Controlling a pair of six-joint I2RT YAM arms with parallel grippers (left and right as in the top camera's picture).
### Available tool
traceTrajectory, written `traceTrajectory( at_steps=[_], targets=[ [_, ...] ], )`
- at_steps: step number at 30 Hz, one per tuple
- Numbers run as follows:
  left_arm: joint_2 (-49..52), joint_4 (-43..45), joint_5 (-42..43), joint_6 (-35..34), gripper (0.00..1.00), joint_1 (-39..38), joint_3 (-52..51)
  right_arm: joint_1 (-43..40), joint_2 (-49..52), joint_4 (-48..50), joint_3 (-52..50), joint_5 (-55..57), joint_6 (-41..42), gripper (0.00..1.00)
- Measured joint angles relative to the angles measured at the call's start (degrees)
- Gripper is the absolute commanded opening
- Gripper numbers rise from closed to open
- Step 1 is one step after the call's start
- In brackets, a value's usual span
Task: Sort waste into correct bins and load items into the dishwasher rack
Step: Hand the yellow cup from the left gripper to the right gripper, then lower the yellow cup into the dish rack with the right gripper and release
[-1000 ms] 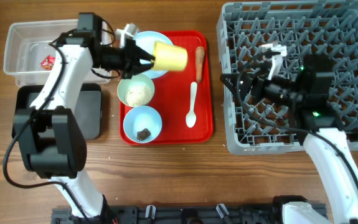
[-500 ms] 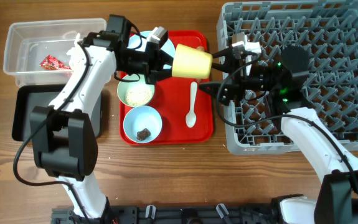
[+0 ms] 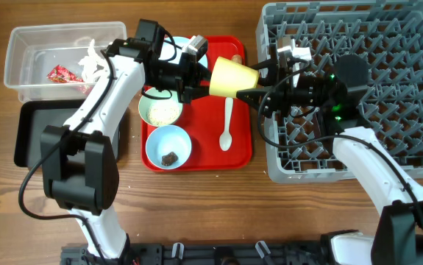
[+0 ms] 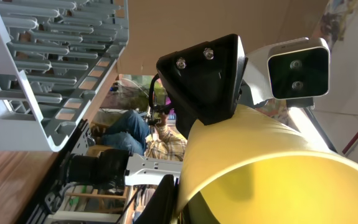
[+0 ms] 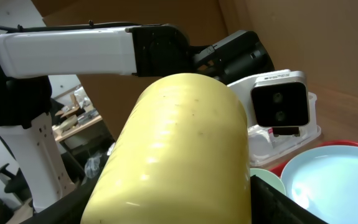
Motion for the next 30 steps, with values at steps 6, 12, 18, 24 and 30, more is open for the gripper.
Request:
traceTrajectory(
  at_steps=[6, 12, 18, 24, 30],
  targets=[
    [0.0, 0.0, -0.4, 0.0, 0.04, -0.4, 0.0, 0.1, 0.0, 0.5, 0.0, -0.1, 0.0, 0.84],
    [0.0, 0.0, -1.6, 0.0, 0.04, -1.9, 0.0, 0.1, 0.0, 0.5, 0.0, 0.3, 0.1, 0.62],
    [0.0, 0.0, -2.0, -0.1, 0.22, -2.0, 0.0, 0.1, 0.0, 0.3, 0.0, 1.0, 0.3, 0.54],
    [0.0, 0.3, -2.7, 0.0, 0.28, -2.1, 0.0, 0.0, 0.0, 0.4, 0.0, 0.2, 0.2, 0.42],
    [0.0, 1.9, -3.2, 0.0, 0.32, -2.1, 0.0, -4.4, 0.0, 0.4, 0.0, -3.2, 0.8, 0.29]
  ],
)
